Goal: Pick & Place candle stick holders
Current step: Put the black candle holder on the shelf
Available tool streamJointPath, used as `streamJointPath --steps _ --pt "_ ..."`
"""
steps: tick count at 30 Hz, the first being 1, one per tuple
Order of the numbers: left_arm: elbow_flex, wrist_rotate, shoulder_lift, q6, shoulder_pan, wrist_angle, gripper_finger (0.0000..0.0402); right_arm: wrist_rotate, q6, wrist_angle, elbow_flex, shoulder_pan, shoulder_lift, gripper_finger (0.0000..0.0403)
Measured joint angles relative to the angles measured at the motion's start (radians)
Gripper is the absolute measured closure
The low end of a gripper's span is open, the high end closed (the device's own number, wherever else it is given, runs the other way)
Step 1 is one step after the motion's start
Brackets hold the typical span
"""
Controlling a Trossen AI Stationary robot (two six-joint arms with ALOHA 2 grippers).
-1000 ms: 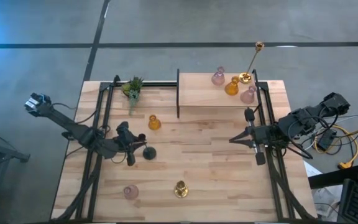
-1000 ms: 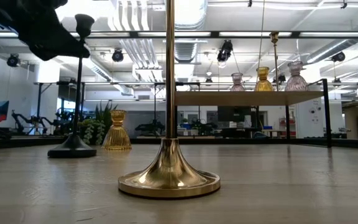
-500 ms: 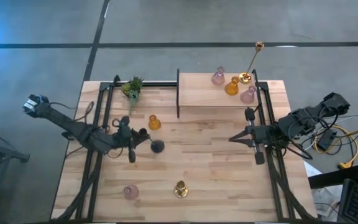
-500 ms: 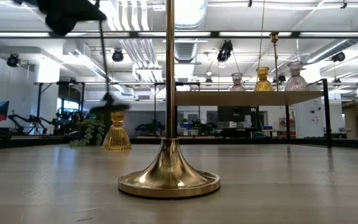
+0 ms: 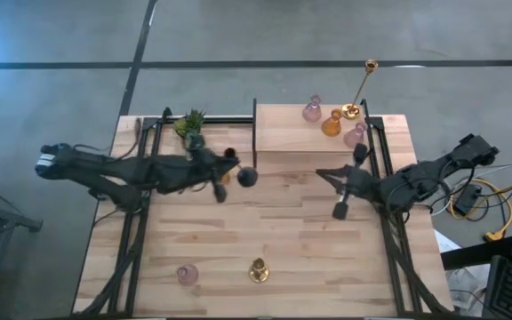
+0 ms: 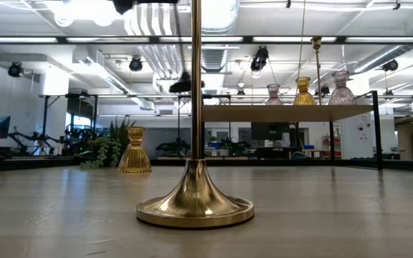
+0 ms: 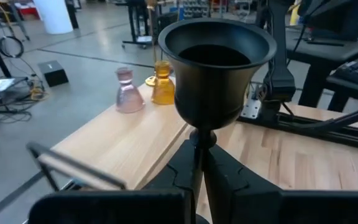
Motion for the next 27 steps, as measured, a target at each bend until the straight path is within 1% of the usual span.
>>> streamJointPath --steps 2,6,8,11,14,18,22,27 --pt "0.057 0.025 0.062 0.012 0.026 -0.003 0.0385 0.042 -0.026 0.050 0.000 0.000 0.035 0.0394" --pt "0.182 0.030 0.173 0.059 0.055 -0.002 0.0385 0.138 -0.071 0.153 0.000 -0.001 0.097 0.0394" --pt "0.241 0.049 0.221 0.082 0.062 0.000 0.0385 0.184 -0.088 0.190 0.000 -0.008 0.125 0.0394" --pt "0.319 0.074 0.280 0.108 0.067 -0.001 0.0385 0.208 -0.084 0.225 0.000 -0.026 0.156 0.0387" --pt "0.376 0.076 0.320 0.129 0.072 -0.012 0.0385 0.212 -0.062 0.245 0.001 -0.051 0.178 0.0362" --pt "0.415 0.079 0.353 0.133 0.076 -0.016 0.0385 0.212 -0.064 0.286 0.001 -0.092 0.209 0.0319" --pt "0.441 0.120 0.376 0.129 0.083 -0.015 0.0385 0.211 -0.065 0.329 0.002 -0.133 0.237 0.0281" --pt "0.454 0.140 0.386 0.129 0.086 -0.013 0.0385 0.206 -0.056 0.341 0.007 -0.165 0.259 0.0253"
